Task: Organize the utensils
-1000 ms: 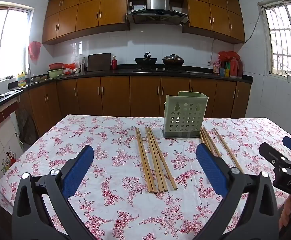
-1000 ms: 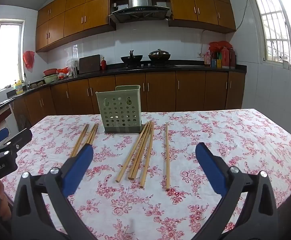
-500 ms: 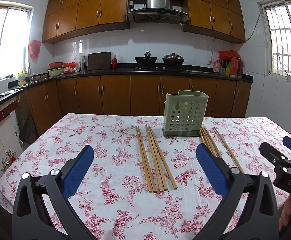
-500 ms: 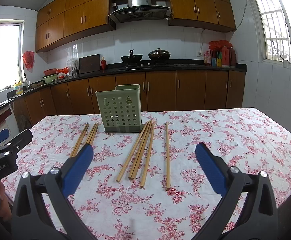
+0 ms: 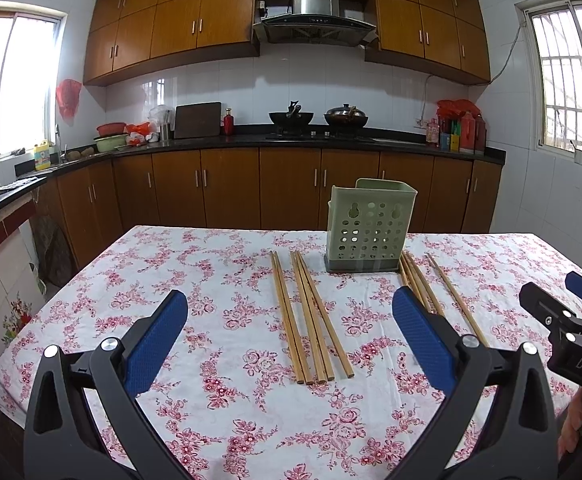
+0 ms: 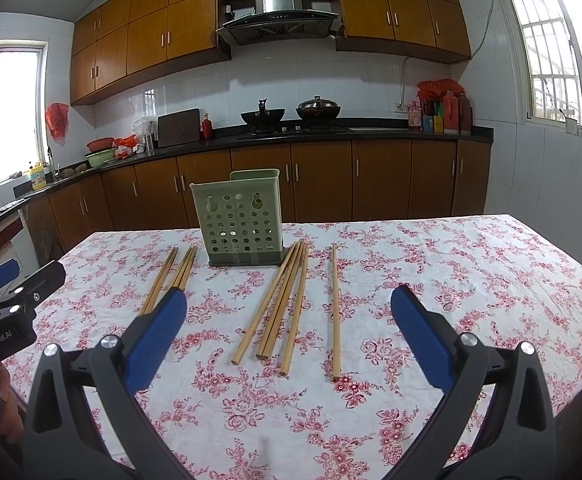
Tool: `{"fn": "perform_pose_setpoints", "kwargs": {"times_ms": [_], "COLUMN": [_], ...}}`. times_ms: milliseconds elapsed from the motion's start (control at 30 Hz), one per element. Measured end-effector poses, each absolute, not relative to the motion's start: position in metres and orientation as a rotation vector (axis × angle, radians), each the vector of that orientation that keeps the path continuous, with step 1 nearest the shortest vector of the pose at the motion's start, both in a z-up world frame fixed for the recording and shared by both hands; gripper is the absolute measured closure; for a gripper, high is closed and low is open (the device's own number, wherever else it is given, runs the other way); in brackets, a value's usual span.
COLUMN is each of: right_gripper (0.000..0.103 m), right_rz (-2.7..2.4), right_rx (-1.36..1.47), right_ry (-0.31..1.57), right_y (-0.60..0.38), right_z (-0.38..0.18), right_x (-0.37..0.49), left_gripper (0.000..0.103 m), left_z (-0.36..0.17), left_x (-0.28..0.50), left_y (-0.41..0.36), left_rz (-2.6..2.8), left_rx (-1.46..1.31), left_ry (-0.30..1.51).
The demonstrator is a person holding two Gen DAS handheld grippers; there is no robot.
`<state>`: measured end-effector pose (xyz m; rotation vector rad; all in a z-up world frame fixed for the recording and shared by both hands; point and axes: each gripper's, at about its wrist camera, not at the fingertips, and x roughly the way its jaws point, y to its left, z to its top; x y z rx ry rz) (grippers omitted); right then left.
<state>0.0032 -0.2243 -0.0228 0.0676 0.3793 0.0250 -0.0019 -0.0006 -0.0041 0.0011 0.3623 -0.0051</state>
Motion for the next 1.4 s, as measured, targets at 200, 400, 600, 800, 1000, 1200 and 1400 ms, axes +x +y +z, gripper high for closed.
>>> {"fn": "perform_pose_setpoints", "kwargs": {"times_ms": [200,400,600,800,1000,1200,1400], "right_gripper": [0.004,0.004,0.004,0.004,0.004,0.004,0.004], "right_rz": [0.026,0.026,0.025,0.026,0.026,0.026,0.026], "right_rx": [0.068,0.069,0.069,0.070,0.071,0.071,0.072], "right_ry": [0.380,0.381,0.381,0.381,0.382,0.382,0.383], "right_y": [-0.2245,-0.2241,-0.2232,-0.2231,-0.2231,-0.2232,-0.2235], "right_z": [-0.0233,-0.0237,-0.0239,-0.0237,-0.0234,-0.0234,-0.0237], "right_x": [0.0035,0.0037,0.0035,0.0038,0.0041,0.0043,0.0049], "left_gripper": [0.002,0.002,0.002,0.002,0.002,0.002,0.002], "left_z": [-0.0022,-0.0039,-0.0073,-0.0075,-0.0073,-0.0079,-0.0080], "left_x": [-0.0020,-0.0008,0.0021,0.0022,0.0022,0.0026,0.0025], "left_y": [0.0002,-0.0005,-0.0005,-0.0007,-0.0007,-0.0010,-0.0012], "left_rz": [-0.005,-0.003,-0.004,-0.004,-0.004,-0.004,-0.003], "left_rx": [0.001,0.001,0.001,0.000,-0.001,-0.001,-0.002], "left_ry": [0.365,0.364,0.368,0.369,0.369,0.370,0.370]}}
